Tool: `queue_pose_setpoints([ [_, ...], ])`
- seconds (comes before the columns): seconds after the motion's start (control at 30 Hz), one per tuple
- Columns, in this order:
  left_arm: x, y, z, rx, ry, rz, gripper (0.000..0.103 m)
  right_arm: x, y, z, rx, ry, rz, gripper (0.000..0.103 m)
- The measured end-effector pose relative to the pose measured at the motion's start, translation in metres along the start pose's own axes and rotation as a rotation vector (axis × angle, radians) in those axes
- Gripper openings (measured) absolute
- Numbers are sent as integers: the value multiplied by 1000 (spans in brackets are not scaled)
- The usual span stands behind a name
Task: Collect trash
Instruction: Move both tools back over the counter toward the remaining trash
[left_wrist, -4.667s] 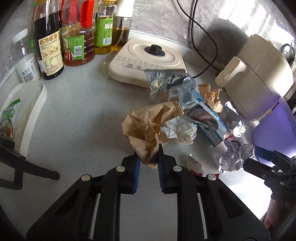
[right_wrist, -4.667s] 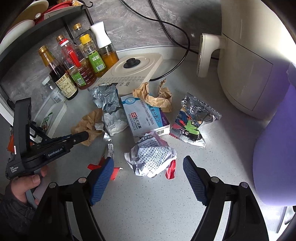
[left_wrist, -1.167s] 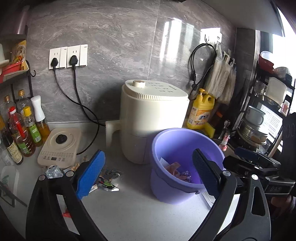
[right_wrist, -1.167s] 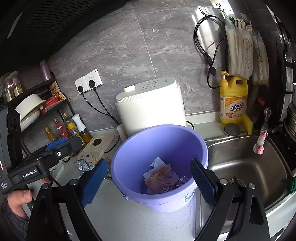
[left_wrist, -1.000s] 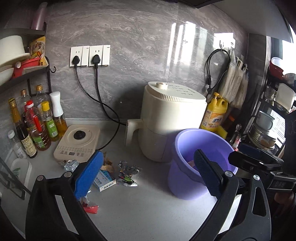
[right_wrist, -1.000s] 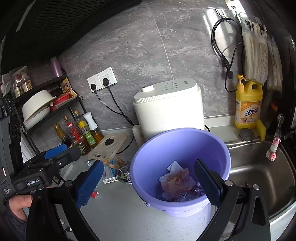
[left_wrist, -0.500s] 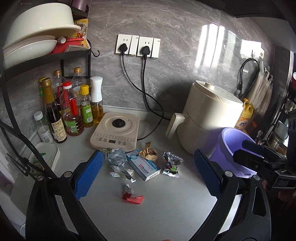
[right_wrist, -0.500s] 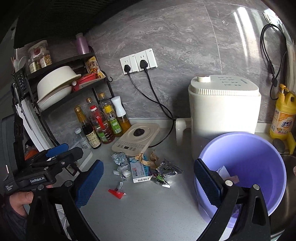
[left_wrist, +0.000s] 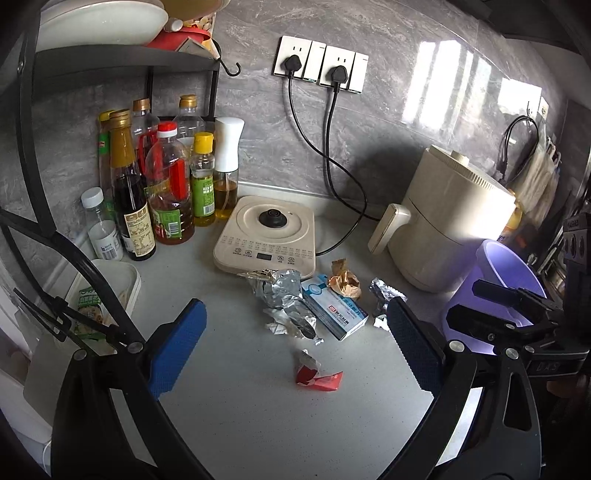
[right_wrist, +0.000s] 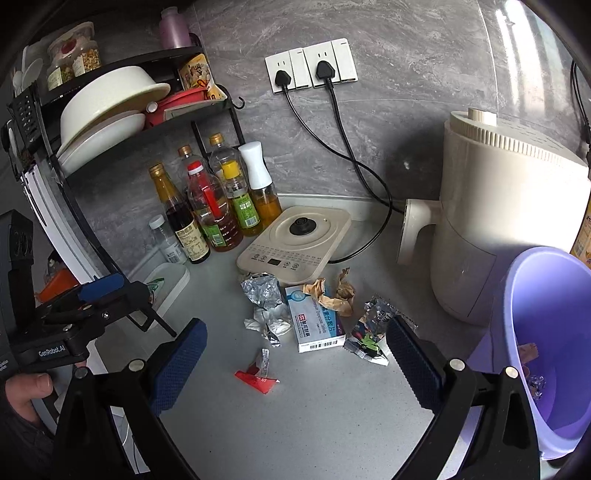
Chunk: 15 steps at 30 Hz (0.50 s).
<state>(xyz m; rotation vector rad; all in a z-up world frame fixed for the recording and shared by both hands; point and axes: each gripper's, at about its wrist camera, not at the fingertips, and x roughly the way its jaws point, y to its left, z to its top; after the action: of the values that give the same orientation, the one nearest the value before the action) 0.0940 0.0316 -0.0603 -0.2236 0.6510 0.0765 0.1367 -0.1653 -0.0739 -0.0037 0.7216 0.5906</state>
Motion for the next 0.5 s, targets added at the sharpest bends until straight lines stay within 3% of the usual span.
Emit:
queue_pose_setpoints([
  [0.5, 58, 34, -10, -32, 109, -113, 93, 53, 2, -13, 91, 102, -66, 95],
])
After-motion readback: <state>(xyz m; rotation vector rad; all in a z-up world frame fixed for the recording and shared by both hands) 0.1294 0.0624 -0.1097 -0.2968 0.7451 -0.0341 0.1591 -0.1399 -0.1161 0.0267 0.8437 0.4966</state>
